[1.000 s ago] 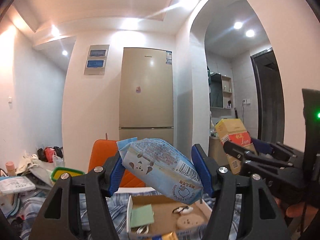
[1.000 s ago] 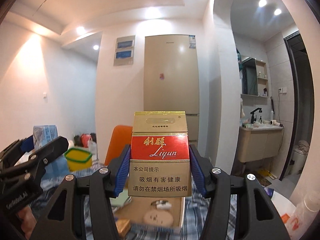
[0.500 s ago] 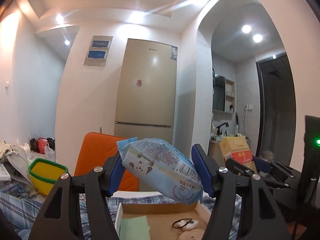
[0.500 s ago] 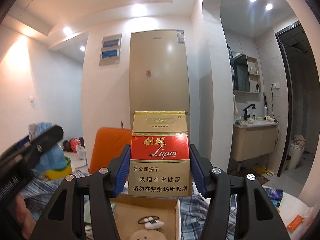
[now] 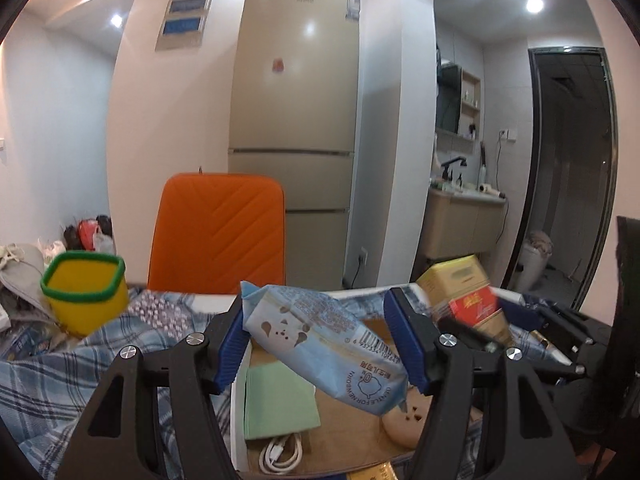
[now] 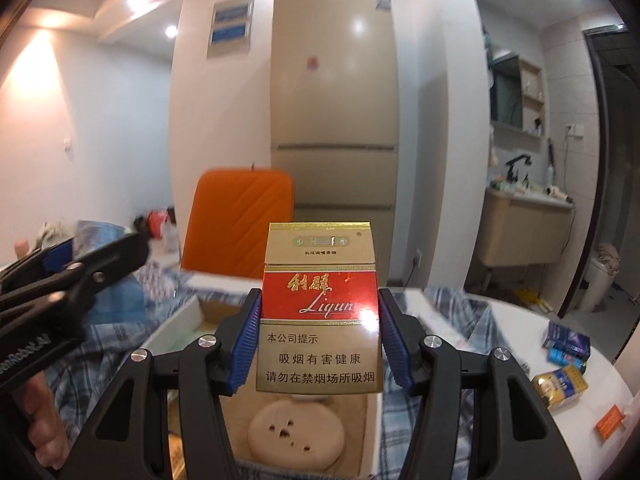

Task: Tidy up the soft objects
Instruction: 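Lower the wipes packet and Liqun pack into the box and open both grippers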

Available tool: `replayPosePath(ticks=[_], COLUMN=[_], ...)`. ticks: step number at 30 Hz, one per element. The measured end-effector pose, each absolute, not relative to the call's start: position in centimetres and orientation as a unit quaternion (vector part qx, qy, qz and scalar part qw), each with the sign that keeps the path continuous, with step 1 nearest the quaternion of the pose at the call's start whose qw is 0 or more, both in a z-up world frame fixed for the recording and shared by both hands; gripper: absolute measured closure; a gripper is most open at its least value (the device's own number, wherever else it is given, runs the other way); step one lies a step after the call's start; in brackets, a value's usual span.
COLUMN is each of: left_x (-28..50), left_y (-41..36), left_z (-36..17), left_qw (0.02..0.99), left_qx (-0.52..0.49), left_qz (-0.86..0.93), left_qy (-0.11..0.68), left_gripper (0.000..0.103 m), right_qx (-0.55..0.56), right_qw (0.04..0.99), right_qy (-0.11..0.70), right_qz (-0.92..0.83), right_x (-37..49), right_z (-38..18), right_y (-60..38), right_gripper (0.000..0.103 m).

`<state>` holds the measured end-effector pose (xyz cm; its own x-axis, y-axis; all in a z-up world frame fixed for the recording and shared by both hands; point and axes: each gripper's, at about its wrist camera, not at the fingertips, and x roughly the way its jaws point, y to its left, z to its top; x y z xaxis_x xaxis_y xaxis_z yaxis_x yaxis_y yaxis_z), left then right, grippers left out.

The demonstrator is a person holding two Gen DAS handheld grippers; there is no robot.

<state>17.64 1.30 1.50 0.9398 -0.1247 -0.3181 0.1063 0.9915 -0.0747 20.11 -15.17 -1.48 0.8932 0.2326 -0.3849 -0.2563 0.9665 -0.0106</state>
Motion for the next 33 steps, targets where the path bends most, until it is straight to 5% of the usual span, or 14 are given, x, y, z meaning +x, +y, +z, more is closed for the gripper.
replayPosePath(ticks=[29,31,33], left_x=[20.9,20.8,20.8], left_y=[1.2,1.1,1.0], left_z=[-3.4,-3.4,-3.4], left_qw=[0.959,0.959,0.960], left_qx=[-0.018,-0.015,-0.012], left_qz=[-0.072,-0.074,-0.074], left_qy=[0.272,0.272,0.271], left_gripper=[0.039,0.038,0.021], right_qx=[-0.036,-0.036,-0.036], right_qw=[0.946,0.946,0.946], right_qy=[0.299,0.299,0.300], right_qz=[0.118,0.118,0.117], right_x=[23.2,23.2,23.2], right_z=[-7.0,-7.0,-7.0], right_y=[-15.1,-15.0,-15.0], right_gripper=[0.045,0.045,0.045])
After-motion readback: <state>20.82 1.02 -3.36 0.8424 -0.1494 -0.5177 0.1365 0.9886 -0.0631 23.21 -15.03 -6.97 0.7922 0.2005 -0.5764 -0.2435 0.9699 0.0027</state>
